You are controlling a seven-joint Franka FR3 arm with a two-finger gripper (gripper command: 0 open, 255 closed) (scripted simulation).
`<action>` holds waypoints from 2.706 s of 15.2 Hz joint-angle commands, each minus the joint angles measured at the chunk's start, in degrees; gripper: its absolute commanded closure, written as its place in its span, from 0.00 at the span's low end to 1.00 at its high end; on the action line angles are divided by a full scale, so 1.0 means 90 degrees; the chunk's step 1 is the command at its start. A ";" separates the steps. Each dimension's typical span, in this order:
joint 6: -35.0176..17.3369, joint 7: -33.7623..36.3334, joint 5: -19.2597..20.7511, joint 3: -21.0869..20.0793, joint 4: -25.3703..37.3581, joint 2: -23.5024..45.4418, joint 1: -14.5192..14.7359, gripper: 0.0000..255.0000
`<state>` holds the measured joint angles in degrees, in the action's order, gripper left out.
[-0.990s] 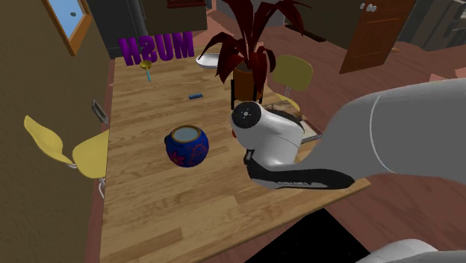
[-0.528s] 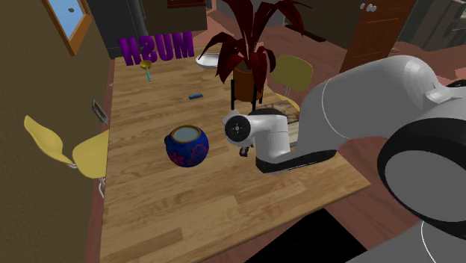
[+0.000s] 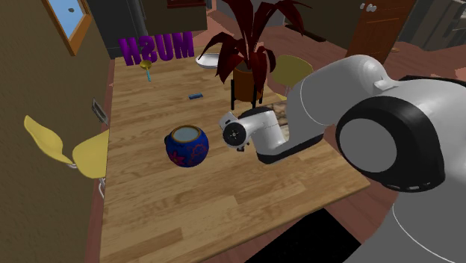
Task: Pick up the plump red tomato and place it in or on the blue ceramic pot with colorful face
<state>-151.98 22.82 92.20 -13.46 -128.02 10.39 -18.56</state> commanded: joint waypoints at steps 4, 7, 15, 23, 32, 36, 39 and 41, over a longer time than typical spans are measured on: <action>-0.0025 0.0144 0.0266 0.0067 0.0276 0.0349 -0.0034 0.00; -0.0025 0.0144 0.0265 0.0067 0.0277 0.0349 -0.0033 0.00; -0.0026 0.0148 0.0268 0.0067 0.0271 0.0345 -0.0033 1.00; -0.0063 -0.0197 -0.0065 0.0045 0.0234 0.0142 -0.0063 1.00; -0.0115 -0.1275 -0.1119 -0.0026 0.0151 -0.0443 -0.0142 1.00; -0.0105 -0.1771 -0.1609 -0.0056 0.0139 -0.0685 -0.0168 1.00; -0.0082 -0.2145 -0.1979 -0.0076 0.0142 -0.0858 -0.0180 1.00; -0.0059 -0.2394 -0.2225 -0.0087 0.0151 -0.0969 -0.0185 1.00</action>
<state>-152.45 2.51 73.31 -14.27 -126.55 2.31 -20.11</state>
